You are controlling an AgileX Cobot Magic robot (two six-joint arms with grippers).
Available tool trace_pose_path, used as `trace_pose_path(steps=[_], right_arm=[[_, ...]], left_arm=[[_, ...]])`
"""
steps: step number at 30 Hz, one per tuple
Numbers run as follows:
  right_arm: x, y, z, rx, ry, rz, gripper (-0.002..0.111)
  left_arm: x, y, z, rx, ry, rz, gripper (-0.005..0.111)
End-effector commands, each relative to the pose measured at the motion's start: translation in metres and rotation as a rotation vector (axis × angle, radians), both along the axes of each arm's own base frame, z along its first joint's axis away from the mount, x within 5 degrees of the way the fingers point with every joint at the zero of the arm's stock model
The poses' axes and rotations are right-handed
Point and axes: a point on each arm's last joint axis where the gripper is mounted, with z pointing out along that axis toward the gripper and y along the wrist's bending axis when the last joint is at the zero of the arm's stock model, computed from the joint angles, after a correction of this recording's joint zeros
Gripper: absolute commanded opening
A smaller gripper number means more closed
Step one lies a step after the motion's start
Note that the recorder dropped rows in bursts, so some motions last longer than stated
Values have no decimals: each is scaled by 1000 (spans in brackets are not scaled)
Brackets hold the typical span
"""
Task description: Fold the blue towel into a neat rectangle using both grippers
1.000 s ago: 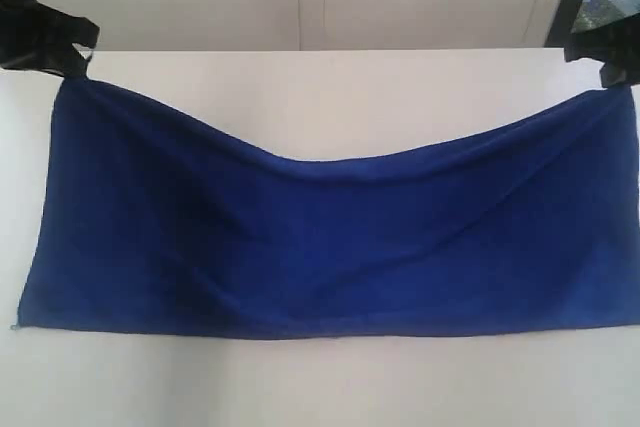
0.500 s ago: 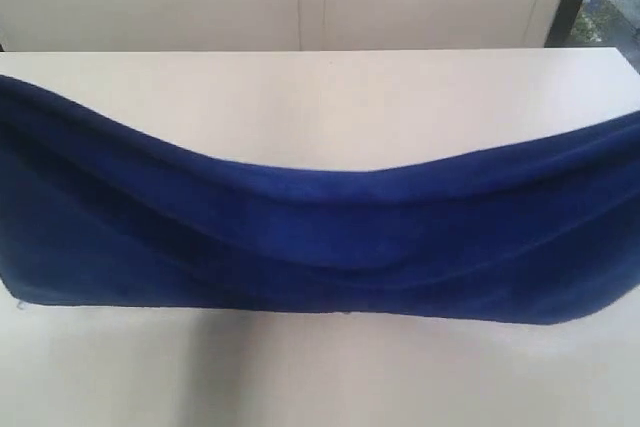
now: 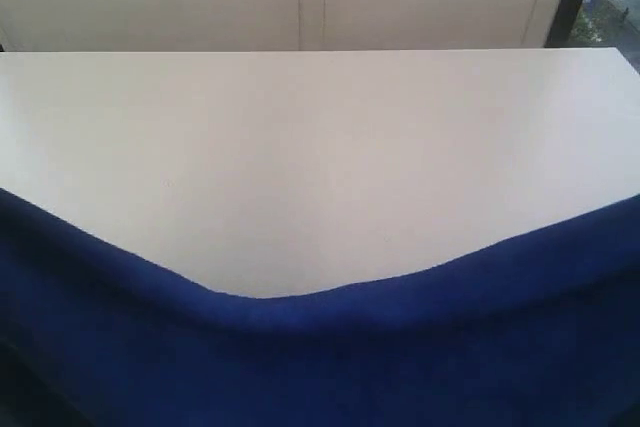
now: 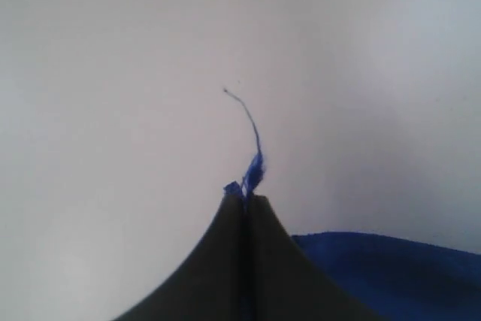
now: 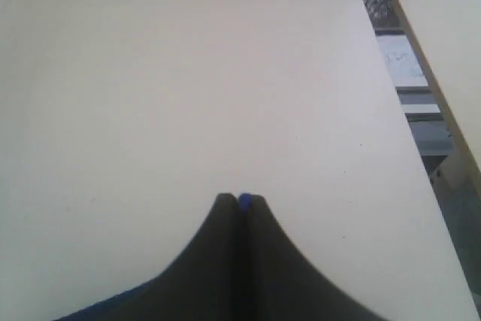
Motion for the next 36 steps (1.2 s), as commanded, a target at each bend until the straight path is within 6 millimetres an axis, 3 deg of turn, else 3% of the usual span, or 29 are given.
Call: trace_pose_path(steps=[1, 10, 15, 22, 31, 36], right_arm=[[53, -14, -30, 17, 55, -32, 0], [168, -42, -132, 42, 173, -57, 0], [210, -53, -186, 32, 152, -68, 0], [257, -64, -235, 19, 118, -76, 0], [300, -74, -263, 7, 74, -78, 0], [308, -76, -270, 7, 73, -78, 0]], left_arm=[[50, -2, -29, -31, 85, 38, 0], [161, -1, -137, -36, 201, 165, 0], [203, 1, -186, -45, 182, 245, 0], [253, 3, -240, -10, 135, 296, 0], [311, -5, -253, -5, 71, 277, 0], [320, -6, -261, -5, 83, 275, 0]])
